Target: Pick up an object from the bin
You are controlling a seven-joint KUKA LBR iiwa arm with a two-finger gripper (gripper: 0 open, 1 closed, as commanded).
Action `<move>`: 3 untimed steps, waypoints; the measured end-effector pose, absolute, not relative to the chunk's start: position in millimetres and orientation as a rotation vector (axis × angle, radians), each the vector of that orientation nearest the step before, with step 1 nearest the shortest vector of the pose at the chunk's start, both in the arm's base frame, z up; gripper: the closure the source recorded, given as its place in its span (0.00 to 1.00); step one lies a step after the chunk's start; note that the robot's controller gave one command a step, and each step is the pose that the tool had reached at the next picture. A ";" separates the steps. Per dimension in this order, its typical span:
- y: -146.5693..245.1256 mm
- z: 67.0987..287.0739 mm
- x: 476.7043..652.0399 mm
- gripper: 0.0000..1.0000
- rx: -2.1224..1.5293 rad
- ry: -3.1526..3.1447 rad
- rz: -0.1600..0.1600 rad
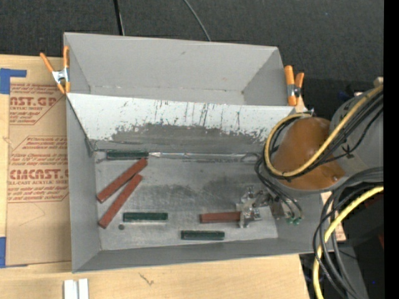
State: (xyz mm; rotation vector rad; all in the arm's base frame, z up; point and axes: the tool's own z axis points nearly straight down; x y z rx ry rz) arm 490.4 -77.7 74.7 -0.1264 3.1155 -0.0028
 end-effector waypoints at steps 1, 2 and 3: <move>-77.6 74.7 490.4 1.00 -0.126 3.115 -0.003; -76.8 100.4 480.1 1.00 -0.156 3.141 0.001; -80.1 125.1 481.0 1.00 -0.135 3.137 0.000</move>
Offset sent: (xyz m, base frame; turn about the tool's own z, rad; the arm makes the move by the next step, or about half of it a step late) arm -0.0108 0.0003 0.0477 -0.0286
